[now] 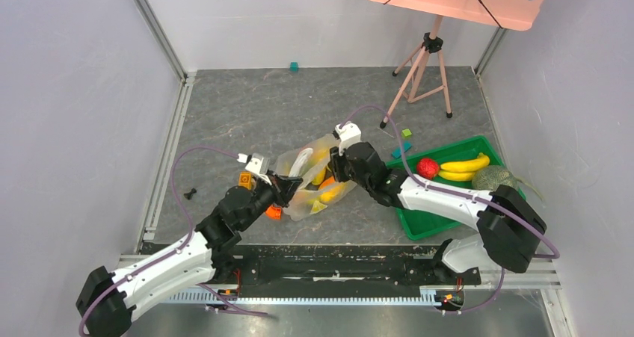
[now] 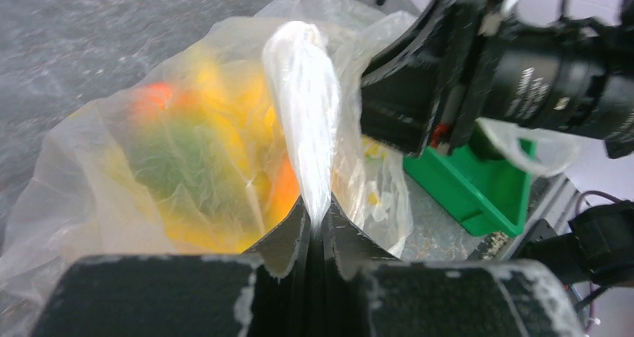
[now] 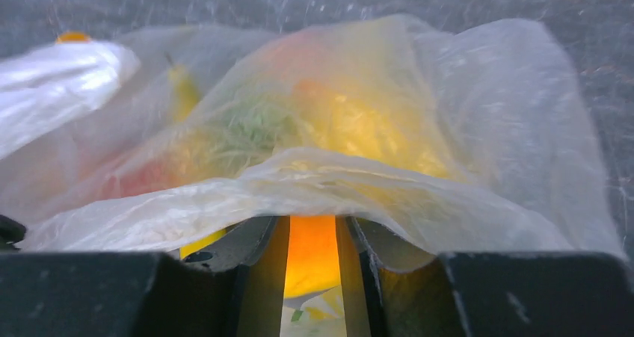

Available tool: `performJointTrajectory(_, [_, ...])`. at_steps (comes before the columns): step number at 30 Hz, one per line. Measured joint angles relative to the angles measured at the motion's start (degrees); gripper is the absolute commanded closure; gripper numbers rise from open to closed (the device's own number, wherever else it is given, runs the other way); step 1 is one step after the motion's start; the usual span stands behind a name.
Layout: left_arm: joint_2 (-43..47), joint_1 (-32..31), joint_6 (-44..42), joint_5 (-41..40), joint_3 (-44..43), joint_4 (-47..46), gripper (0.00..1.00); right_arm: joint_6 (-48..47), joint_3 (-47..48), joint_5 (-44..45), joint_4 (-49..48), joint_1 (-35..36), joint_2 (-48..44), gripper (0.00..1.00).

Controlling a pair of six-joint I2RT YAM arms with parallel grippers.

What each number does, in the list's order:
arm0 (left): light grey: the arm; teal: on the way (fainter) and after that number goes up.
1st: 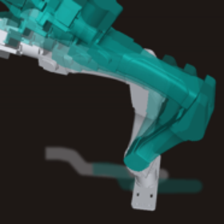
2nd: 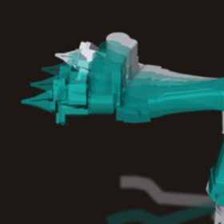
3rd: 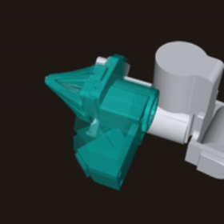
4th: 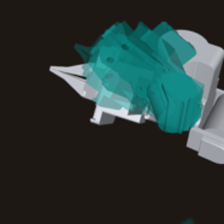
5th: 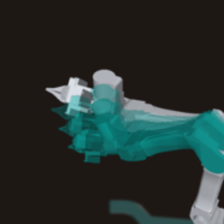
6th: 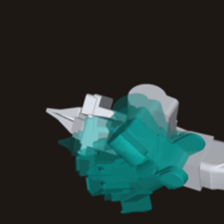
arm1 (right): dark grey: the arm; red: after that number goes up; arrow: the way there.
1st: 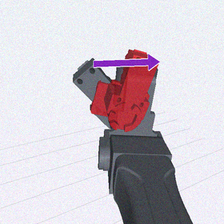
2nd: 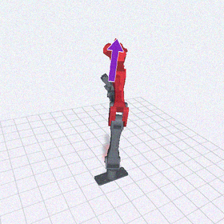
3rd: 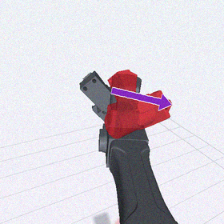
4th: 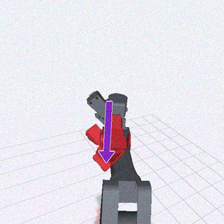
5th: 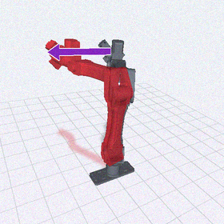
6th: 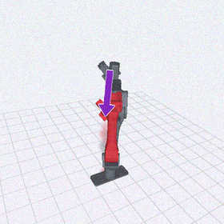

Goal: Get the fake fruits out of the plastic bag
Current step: Adjust the plastic bag at the center of the board.

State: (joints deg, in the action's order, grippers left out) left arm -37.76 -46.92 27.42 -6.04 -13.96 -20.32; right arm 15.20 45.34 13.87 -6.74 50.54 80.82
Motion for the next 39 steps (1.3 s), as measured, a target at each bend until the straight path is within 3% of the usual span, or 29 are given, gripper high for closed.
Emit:
performJointTrajectory(3, [0.4, -0.1, 1.1, -4.6, -1.3, 5.4, 0.7, 0.0, 0.3, 0.5, -2.4, -1.4, 0.0, 0.66])
performJointTrajectory(5, [0.5, -0.1, 2.6, -8.5, -2.8, 9.9, 0.44, 0.0, 0.3, 0.1, -3.6, -2.1, 0.0, 0.65])
performJointTrajectory(8, [1.4, -0.1, 5.0, -13.5, -5.0, 16.0, 0.15, -0.2, 0.1, -1.4, -5.6, -2.8, -0.1, 0.64])
performJointTrajectory(12, [2.3, -0.1, 6.2, -17.4, -8.1, 22.7, 0.08, -0.6, -0.7, -3.5, -7.3, -3.1, -0.1, 0.64])
performJointTrajectory(19, [3.9, -0.1, 5.4, -20.0, -16.9, 31.7, 0.07, -0.9, -1.2, -6.5, -9.2, -3.4, -0.1, 0.64])
performJointTrajectory(22, [2.5, -0.1, 3.9, -19.8, -22.3, 33.7, 0.13, -0.7, -1.2, -7.6, -9.6, -3.9, -0.1, 0.65])
performJointTrajectory(26, [-1.7, -0.1, 1.4, -17.8, -29.1, 34.7, 0.33, 0.2, -1.2, -9.5, -10.0, -5.2, -0.1, 0.68])
performJointTrajectory(32, [-10.2, -5.2, -1.5, -14.5, -33.9, 34.4, 0.85, 2.3, -1.2, -13.3, -10.8, -7.1, -0.1, 0.73])
performJointTrajectory(34, [-13.0, -8.5, -2.7, -14.5, -34.2, 34.3, 0.97, 2.8, -1.2, -14.4, -11.0, -7.5, -0.1, 0.74])
performJointTrajectory(39, [-17.6, -13.9, -3.3, -14.9, -34.2, 33.3, 0.98, 3.5, -1.4, -16.1, -11.7, -8.0, -0.1, 0.75])
